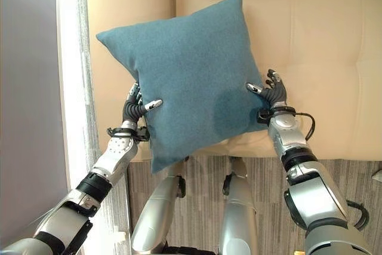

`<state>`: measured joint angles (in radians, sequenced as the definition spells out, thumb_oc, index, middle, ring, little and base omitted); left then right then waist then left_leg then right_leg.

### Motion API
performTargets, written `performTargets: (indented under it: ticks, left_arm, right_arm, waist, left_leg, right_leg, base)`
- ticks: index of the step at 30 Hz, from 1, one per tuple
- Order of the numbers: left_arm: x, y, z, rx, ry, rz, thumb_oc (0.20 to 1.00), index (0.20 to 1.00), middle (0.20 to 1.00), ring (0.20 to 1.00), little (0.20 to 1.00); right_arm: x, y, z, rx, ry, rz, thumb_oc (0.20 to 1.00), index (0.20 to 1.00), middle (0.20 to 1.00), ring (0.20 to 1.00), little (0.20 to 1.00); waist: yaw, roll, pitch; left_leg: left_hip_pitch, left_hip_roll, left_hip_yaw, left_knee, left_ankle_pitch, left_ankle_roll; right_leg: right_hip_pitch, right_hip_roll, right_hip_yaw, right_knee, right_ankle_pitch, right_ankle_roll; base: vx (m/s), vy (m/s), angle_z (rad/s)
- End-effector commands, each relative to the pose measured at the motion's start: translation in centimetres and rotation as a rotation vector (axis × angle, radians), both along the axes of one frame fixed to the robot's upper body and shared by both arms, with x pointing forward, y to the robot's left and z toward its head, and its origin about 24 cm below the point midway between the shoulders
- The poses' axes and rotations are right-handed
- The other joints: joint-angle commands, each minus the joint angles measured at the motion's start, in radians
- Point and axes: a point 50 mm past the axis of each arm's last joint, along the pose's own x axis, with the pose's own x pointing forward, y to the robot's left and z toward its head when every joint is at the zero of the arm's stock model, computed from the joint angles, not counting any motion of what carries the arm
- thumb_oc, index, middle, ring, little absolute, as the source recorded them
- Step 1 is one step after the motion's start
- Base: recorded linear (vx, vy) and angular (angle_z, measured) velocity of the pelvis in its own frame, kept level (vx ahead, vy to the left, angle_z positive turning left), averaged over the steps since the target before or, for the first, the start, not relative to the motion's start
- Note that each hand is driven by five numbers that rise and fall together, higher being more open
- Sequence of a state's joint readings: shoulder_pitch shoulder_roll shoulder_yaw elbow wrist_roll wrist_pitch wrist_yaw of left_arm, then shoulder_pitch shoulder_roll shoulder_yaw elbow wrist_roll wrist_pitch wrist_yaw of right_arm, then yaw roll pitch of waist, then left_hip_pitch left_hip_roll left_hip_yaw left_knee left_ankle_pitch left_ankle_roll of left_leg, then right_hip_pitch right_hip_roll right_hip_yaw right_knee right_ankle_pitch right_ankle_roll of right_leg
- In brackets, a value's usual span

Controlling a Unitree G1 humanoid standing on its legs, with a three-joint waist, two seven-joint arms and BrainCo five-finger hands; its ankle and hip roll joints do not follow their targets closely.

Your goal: Pick up all the scattered cushions and arrange them neatly on the sofa.

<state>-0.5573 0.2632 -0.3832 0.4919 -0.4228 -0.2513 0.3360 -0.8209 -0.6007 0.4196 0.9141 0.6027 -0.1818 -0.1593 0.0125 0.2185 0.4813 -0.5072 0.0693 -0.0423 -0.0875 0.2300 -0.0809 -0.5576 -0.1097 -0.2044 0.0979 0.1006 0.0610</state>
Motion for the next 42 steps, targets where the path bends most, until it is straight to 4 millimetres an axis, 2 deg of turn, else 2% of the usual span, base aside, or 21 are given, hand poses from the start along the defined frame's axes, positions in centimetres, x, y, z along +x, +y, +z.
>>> performTargets:
  ticks: [1,5,6,7,8,11,14,16,18,20,23,24,25,28,31,32,35,40,41,42]
  left_arm:
    - [0.4,-3.4,2.2,-0.002,-0.085,-0.109,1.0,1.0,1.0,1.0,1.0]
    - [0.7,-4.2,2.9,-0.033,-0.092,-0.099,1.0,1.0,1.0,1.0,1.0]
    - [0.8,-4.3,2.8,-0.052,-0.083,-0.09,1.0,1.0,1.0,1.0,1.0]
    - [0.9,-4.5,2.7,-0.081,-0.071,-0.077,0.2,0.2,0.2,0.2,0.2]
    - [0.8,-4.4,2.1,-0.121,-0.041,-0.06,0.2,0.2,0.2,0.2,0.2]
    - [0.5,-3.6,1.6,-0.179,-0.024,-0.022,0.2,0.2,0.2,0.2,0.2]
    - [-0.5,-2.7,0.8,-0.218,-0.014,0.003,0.2,0.2,0.2,0.2,0.2]
    - [-2.0,-1.9,-0.5,-0.226,0.007,0.008,0.2,0.2,0.2,0.2,0.2]
    - [-4.0,-0.8,-2.6,-0.229,0.063,0.02,0.2,0.2,0.2,0.2,0.2]
    - [-4.9,-0.1,-3.4,-0.22,0.081,0.023,0.2,0.2,0.2,0.2,0.2]
    - [-6.2,0.7,-4.9,-0.178,0.134,0.005,0.2,0.2,0.2,0.2,0.2]
    - [-6.4,0.6,-5.1,-0.175,0.139,0.0,0.2,0.2,0.2,0.2,0.2]
    - [-6.4,0.8,-5.0,-0.173,0.13,0.001,0.2,0.2,0.2,0.2,0.2]
    - [-6.9,0.6,-5.4,-0.203,0.146,0.004,0.2,0.2,0.2,0.2,0.2]
    - [-6.9,-0.2,-5.5,-0.209,0.156,-0.023,0.2,0.2,0.2,0.2,0.2]
    - [-6.6,-0.8,-5.1,-0.208,0.143,-0.042,0.2,0.2,0.2,0.2,0.2]
    - [-6.3,-1.4,-4.9,-0.212,0.139,-0.058,0.2,0.2,0.2,0.2,0.2]
    - [-6.2,-1.6,-5.0,-0.19,0.15,-0.076,0.2,0.2,0.2,0.2,0.2]
    - [-6.1,-1.6,-5.0,-0.181,0.149,-0.075,0.2,0.2,0.2,0.2,0.2]
    - [-6.1,-1.4,-5.1,-0.169,0.152,-0.074,0.2,0.2,0.2,0.2,0.2]
  right_arm:
    - [0.7,4.8,1.6,-0.063,-0.087,0.197,1.0,1.0,1.0,1.0,1.0]
    - [0.7,9.0,1.4,0.027,-0.13,0.29,1.0,1.0,1.0,1.0,1.0]
    - [0.6,11.0,1.6,0.07,-0.157,0.334,1.0,1.0,1.0,1.0,1.0]
    - [0.3,12.8,1.7,0.127,-0.181,0.377,0.583,0.583,0.583,0.583,0.583]
    - [-0.4,14.8,1.8,0.191,-0.212,0.425,0.2,0.2,0.2,0.2,0.2]
    - [-1.3,15.0,1.6,0.235,-0.252,0.42,0.2,0.2,0.2,0.2,0.2]
    - [-2.6,14.1,0.1,0.299,-0.247,0.38,0.2,0.2,0.2,0.2,0.2]
    - [-4.2,13.4,-2.1,0.332,-0.216,0.347,0.2,0.2,0.2,0.2,0.2]
    - [-6.3,12.7,-4.8,0.365,-0.152,0.32,0.2,0.2,0.2,0.2,0.2]
    - [-7.1,12.4,-5.6,0.334,-0.126,0.327,0.2,0.2,0.2,0.2,0.2]
    - [-8.0,11.9,-6.6,0.274,-0.088,0.33,0.2,0.2,0.2,0.2,0.2]
    - [-8.1,11.8,-6.8,0.267,-0.08,0.323,0.2,0.2,0.2,0.2,0.2]
    - [-8.4,11.2,-6.8,0.234,-0.087,0.305,0.2,0.2,0.2,0.2,0.2]
    - [-9.0,10.3,-7.0,0.178,-0.079,0.295,0.2,0.2,0.2,0.2,0.2]
    - [-9.3,9.3,-7.0,0.152,-0.086,0.26,0.2,0.2,0.2,0.2,0.2]
    - [-9.5,8.7,-7.0,0.131,-0.095,0.237,0.2,0.2,0.2,0.2,0.2]
    - [-9.7,8.2,-7.2,0.119,-0.086,0.21,0.2,0.2,0.2,0.2,0.2]
    - [-10.1,7.6,-7.8,0.136,-0.064,0.179,0.2,0.2,0.2,0.2,0.2]
    - [-10.1,7.6,-7.9,0.145,-0.063,0.169,0.2,0.2,0.2,0.2,0.2]
    - [-10.1,7.8,-8.0,0.155,-0.064,0.165,0.2,0.2,0.2,0.2,0.2]
  waist:
    - [-0.018,-0.056,-0.018]
    - [-0.024,-0.063,-0.014]
    - [-0.027,-0.067,-0.013]
    - [-0.03,-0.072,-0.013]
    - [-0.034,-0.085,-0.022]
    - [-0.039,-0.115,-0.042]
    - [-0.043,-0.163,-0.071]
    - [-0.044,-0.204,-0.102]
    - [-0.037,-0.235,-0.156]
    - [-0.026,-0.245,-0.185]
    - [-0.026,-0.224,-0.213]
    - [-0.031,-0.221,-0.218]
    - [-0.034,-0.239,-0.237]
    - [-0.035,-0.249,-0.269]
    - [-0.05,-0.254,-0.265]
    - [-0.066,-0.257,-0.261]
    - [-0.089,-0.256,-0.26]
    - [-0.09,-0.246,-0.274]
    - [-0.085,-0.249,-0.274]
    - [-0.074,-0.246,-0.274]
  left_leg:
    - [0.055,-0.055,0.055,0.0,-0.079,-0.04]
    - [0.064,-0.055,0.052,0.0,-0.083,-0.038]
    - [0.074,-0.054,0.05,0.0,-0.086,-0.037]
    - [0.086,-0.054,0.048,0.0,-0.091,-0.035]
    - [0.112,-0.054,0.045,0.0,-0.1,-0.032]
    - [0.164,-0.05,0.041,0.005,-0.122,-0.025]
    - [0.217,-0.047,0.043,0.027,-0.159,-0.004]
    - [0.272,-0.046,0.055,0.078,-0.219,0.025]
    - [0.343,-0.053,0.09,0.12,-0.277,0.052]
    - [0.382,-0.061,0.101,0.133,-0.307,0.069]
    - [0.45,-0.074,0.094,0.122,-0.327,0.1]
    - [0.466,-0.077,0.082,0.114,-0.326,0.098]
    - [0.492,-0.056,0.044,0.12,-0.336,0.064]
    - [0.502,0.007,0.019,0.114,-0.316,0.019]
    - [0.461,0.04,0.005,0.167,-0.275,-0.014]
    - [0.418,0.048,0.03,0.224,-0.256,-0.016]
    - [0.404,0.065,0.116,0.245,-0.278,0.002]
    - [0.38,-0.043,0.145,0.198,-0.286,0.043]
    - [0.354,-0.063,0.145,0.208,-0.282,0.046]
    - [0.356,-0.089,0.117,0.183,-0.279,0.049]
  right_leg:
    - [0.001,-0.006,0.03,0.021,-0.092,0.03]
    - [0.011,-0.003,0.03,0.017,-0.09,0.03]
    - [0.021,-0.002,0.031,0.013,-0.09,0.03]
    - [0.037,0.0,0.034,0.008,-0.089,0.029]
    - [0.071,0.001,0.038,-0.004,-0.089,0.029]
    - [0.131,0.003,0.041,-0.015,-0.093,0.029]
    - [0.196,0.006,0.059,-0.03,-0.089,0.031]
    - [0.271,0.011,0.089,-0.039,-0.093,0.035]
    - [0.348,0.014,0.13,-0.055,-0.085,0.048]
    - [0.371,0.009,0.151,-0.044,-0.088,0.061]
    - [0.358,-0.003,0.197,0.084,-0.099,0.121]
    - [0.365,-0.007,0.214,0.053,-0.095,0.112]
    - [0.366,-0.03,0.188,-0.033,-0.069,0.096]
    - [0.406,0.008,0.156,-0.035,-0.105,0.056]
    - [0.451,0.034,0.109,-0.054,-0.133,0.025]
    - [0.465,0.037,0.084,-0.069,-0.141,0.013]
    - [0.479,0.037,0.058,-0.075,-0.157,0.002]
    - [0.506,0.049,0.051,-0.088,-0.161,0.002]
    - [0.508,0.051,0.057,-0.089,-0.161,0.003]
    - [0.504,0.069,0.077,-0.075,-0.166,0.002]
  base:
    - [0.0,0.0,0.0]
    - [0.01,-0.002,0.0]
    - [0.06,-0.004,0.0]
    - [0.1,0.004,0.0]
    - [0.09,0.011,0.01]
    - [0.1,0.022,0.01]
    - [0.1,0.055,-0.04]
    - [0.15,0.121,-0.28]
    - [0.21,0.257,-0.59]
    - [0.12,0.293,-0.88]
    - [0.11,0.208,-0.51]
    - [0.28,-0.346,0.07]
    - [0.25,-0.496,0.33]
    - [0.2,-0.502,0.9]
    - [0.06,-0.397,0.49]
    - [-0.02,-0.277,0.73]
    - [-0.01,-0.149,0.49]
    - [0.06,-0.026,0.12]
    - [0.07,0.057,0.04]
    - [0.11,0.137,-0.06]
